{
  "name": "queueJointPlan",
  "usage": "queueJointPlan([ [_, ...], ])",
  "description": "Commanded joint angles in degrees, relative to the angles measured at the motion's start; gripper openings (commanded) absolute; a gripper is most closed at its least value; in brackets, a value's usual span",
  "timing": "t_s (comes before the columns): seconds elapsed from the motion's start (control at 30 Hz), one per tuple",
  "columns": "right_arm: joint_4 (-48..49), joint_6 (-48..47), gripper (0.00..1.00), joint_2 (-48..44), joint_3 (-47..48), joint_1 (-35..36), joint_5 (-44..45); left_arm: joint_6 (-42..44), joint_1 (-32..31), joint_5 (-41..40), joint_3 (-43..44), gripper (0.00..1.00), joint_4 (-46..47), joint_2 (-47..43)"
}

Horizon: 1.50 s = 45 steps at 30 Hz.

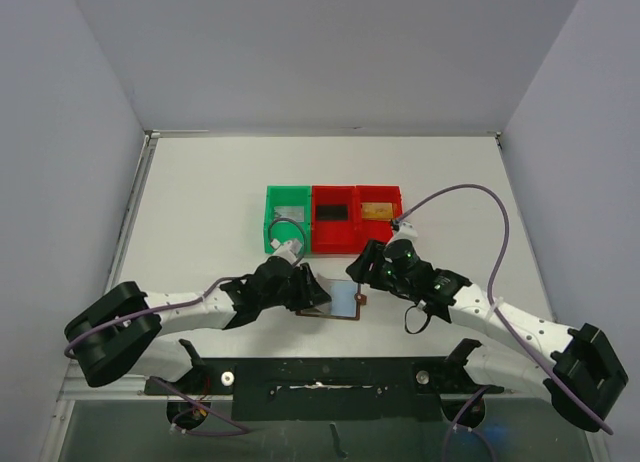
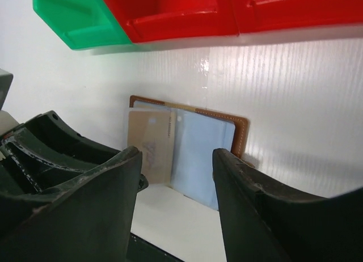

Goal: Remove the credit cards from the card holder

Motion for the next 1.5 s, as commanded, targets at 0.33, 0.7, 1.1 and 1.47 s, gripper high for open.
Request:
queueJointPlan([
  [0.33,1.7,4.3,0.56,-6.7,-7.2,-0.5,-0.9,3.6,-4.6,1.6,9.0,0.46,1.4,5.4],
  [0.7,8.4,1.4,0.4,-4.5,-7.3,-0.5,-6.7,2.6,-4.6,-6.4,6.6,0.48,-7.8,-1.8],
  [1.1,14.0,-1.0,0.24,8.7,-5.2,-0.1,-10.9,0.9,-3.9,-6.3,6.0,0.48,-6.1,-1.1],
  [1.47,9.0,1.4,0.22,11.8,-8.4,-0.3,-7.0,1.1,-2.5,-3.0,8.5,0.48,-5.1,4.8],
])
